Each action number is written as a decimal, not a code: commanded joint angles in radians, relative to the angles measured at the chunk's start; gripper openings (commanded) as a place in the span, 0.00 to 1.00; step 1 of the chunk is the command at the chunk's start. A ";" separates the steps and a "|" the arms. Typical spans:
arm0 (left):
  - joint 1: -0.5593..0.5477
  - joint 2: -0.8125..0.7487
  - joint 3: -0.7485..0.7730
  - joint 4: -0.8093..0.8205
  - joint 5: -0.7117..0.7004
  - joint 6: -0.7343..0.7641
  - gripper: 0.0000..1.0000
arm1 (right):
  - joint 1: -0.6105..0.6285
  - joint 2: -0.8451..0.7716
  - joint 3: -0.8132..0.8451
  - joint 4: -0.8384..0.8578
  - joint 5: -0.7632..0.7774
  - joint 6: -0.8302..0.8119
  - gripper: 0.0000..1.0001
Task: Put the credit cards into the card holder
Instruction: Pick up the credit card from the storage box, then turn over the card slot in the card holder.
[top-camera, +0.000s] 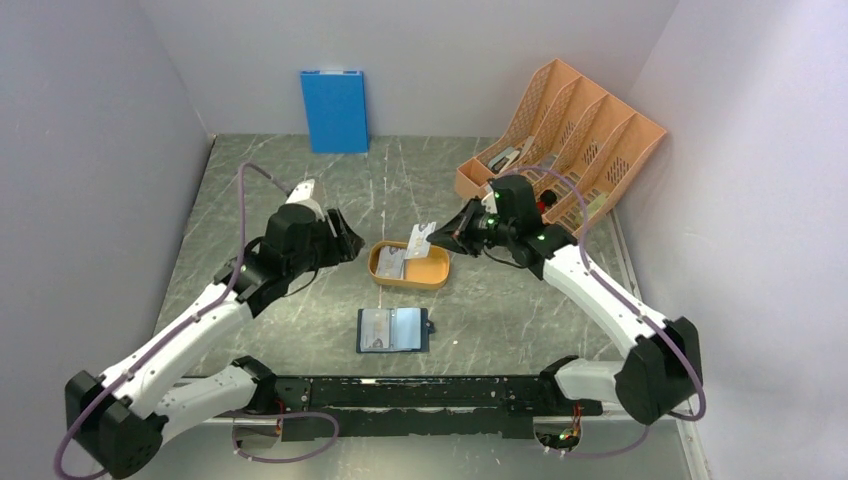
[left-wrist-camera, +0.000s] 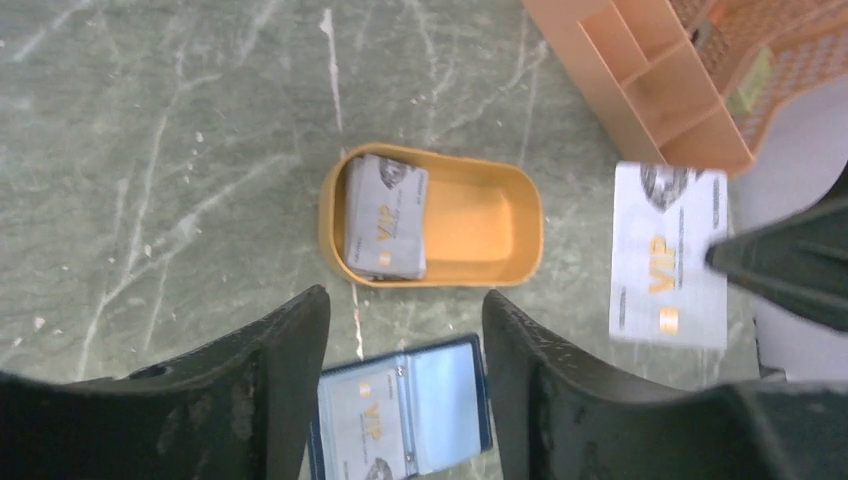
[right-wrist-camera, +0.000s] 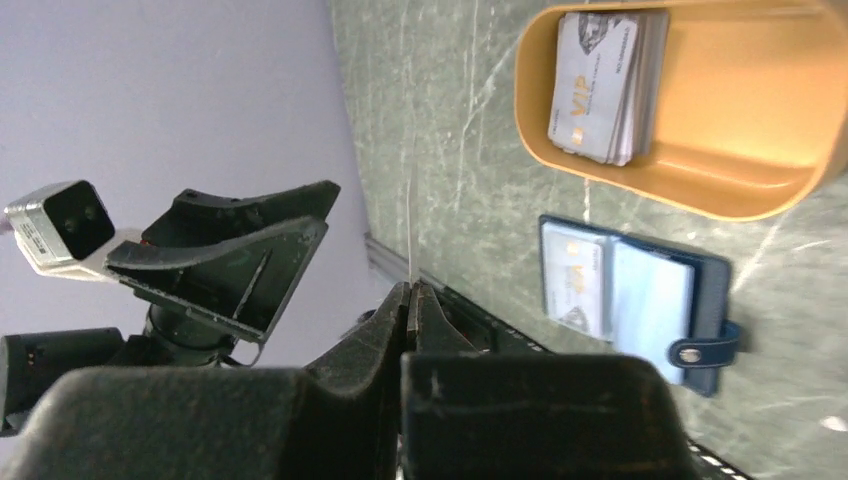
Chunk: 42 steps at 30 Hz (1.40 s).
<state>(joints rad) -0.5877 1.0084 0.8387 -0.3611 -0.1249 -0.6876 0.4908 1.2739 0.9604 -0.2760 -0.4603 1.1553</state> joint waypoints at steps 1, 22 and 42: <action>-0.089 -0.098 -0.075 -0.109 0.036 0.044 0.67 | 0.002 -0.128 -0.003 -0.158 0.113 -0.255 0.00; -0.544 0.222 -0.119 0.036 -0.167 -0.126 0.71 | 0.195 -0.423 -0.452 -0.127 0.160 -0.370 0.00; -0.572 0.504 -0.066 0.147 -0.145 -0.073 0.54 | 0.201 -0.485 -0.523 -0.098 0.109 -0.362 0.00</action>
<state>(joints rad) -1.1530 1.4815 0.7567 -0.2581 -0.2619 -0.7734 0.6830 0.8093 0.4545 -0.4068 -0.3325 0.7818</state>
